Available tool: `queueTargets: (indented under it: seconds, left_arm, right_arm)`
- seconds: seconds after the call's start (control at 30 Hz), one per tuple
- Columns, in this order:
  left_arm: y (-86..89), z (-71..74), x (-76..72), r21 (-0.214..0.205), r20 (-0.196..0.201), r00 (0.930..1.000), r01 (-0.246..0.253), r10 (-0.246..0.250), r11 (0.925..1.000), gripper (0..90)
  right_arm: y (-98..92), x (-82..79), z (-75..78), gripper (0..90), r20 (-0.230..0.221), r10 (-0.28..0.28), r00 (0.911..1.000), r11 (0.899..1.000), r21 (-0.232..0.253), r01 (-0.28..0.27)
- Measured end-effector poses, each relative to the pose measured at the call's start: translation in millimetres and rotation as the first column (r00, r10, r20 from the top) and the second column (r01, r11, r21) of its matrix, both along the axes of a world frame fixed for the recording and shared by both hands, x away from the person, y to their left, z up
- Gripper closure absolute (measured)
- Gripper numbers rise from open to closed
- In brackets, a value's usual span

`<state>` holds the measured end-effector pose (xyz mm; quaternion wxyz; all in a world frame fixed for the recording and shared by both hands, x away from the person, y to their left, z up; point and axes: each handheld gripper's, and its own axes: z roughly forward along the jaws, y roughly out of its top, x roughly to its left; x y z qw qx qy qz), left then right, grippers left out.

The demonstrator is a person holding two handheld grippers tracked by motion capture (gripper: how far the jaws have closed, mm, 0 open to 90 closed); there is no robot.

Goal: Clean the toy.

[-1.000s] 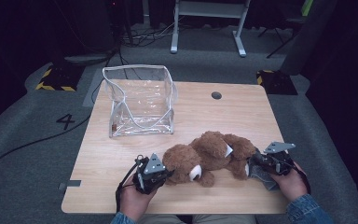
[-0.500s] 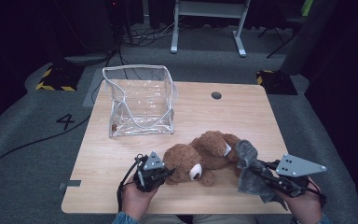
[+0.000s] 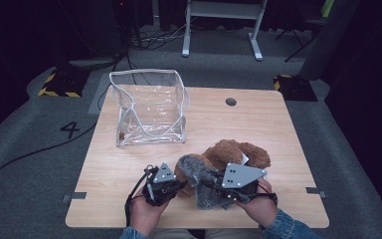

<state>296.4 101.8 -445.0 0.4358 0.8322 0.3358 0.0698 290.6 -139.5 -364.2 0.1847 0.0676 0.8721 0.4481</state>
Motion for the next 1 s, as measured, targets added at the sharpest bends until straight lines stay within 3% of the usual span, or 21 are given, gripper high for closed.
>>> queueTargets:
  seconds: [0.17, 0.33, 0.4, 0.47, 0.53, 0.57, 0.7, 0.8, 0.9, 1.0]
  left_arm:
    - [-0.1, 0.6, -1.0, 0.008, 0.005, 0.9999, -0.012, 0.012, 0.9999, 89.8]
    - [2.0, 0.7, 0.2, 0.017, 0.001, 1.0, -0.007, 0.007, 0.9998, 89.9]
    - [1.5, 0.8, 0.0, 0.017, -0.001, 1.0, -0.008, 0.008, 0.9998, 89.9]
    - [1.8, 0.8, 0.0, 0.018, 0.0, 0.9999, -0.011, 0.011, 0.9998, 89.9]
    - [3.1, 0.6, 0.5, 0.018, 0.005, 0.9999, -0.01, 0.01, 0.9998, 89.9]
    - [3.4, 0.5, 0.6, 0.017, 0.007, 0.9999, -0.01, 0.01, 0.9998, 89.9]
    - [3.8, 0.6, 0.9, 0.017, 0.004, 0.9999, -0.01, 0.01, 0.9998, 89.9]
    - [4.1, 0.2, 0.8, 0.008, -0.001, 0.9999, -0.016, 0.016, 0.9998, 89.9]
    - [4.2, 0.4, 1.3, 0.009, -0.003, 0.9999, -0.016, 0.016, 0.9998, 89.9]
    - [4.1, -0.1, 2.0, 0.015, 0.002, 0.9998, -0.02, 0.02, 0.9997, 89.9]
  right_arm:
    - [12.8, 11.9, -18.7, 77.3, -0.036, -0.002, 0.9993, 1.0, -0.03, 0.001]
    - [-3.8, 28.1, -32.8, 77.7, -0.068, -0.064, 0.9956, 0.997, -0.058, 0.06]
    - [-11.5, 31.4, -32.8, 77.7, -0.058, -0.092, 0.9941, 0.994, -0.067, 0.088]
    - [-18.3, 33.5, -32.8, 77.8, -0.019, -0.135, 0.9906, 0.987, -0.092, 0.133]
    - [-27.9, 39.0, -35.7, 77.9, 0.023, -0.191, 0.9814, 0.973, -0.129, 0.192]
    - [-33.3, 42.1, -37.8, 77.9, 0.018, -0.21, 0.9776, 0.968, -0.135, 0.21]
    - [-51.5, 47.6, -42.8, 77.9, 0.011, -0.242, 0.9701, 0.962, -0.131, 0.242]
    - [-61.9, 44.6, -43.8, 78.0, 0.051, -0.264, 0.9632, 0.951, -0.151, 0.269]
    - [-77.6, 44.5, -44.1, 78.0, 0.05, -0.315, 0.9478, 0.937, -0.145, 0.319]
    - [-94.5, 40.5, -36.7, 78.1, 0.058, -0.381, 0.9229, 0.917, -0.109, 0.385]
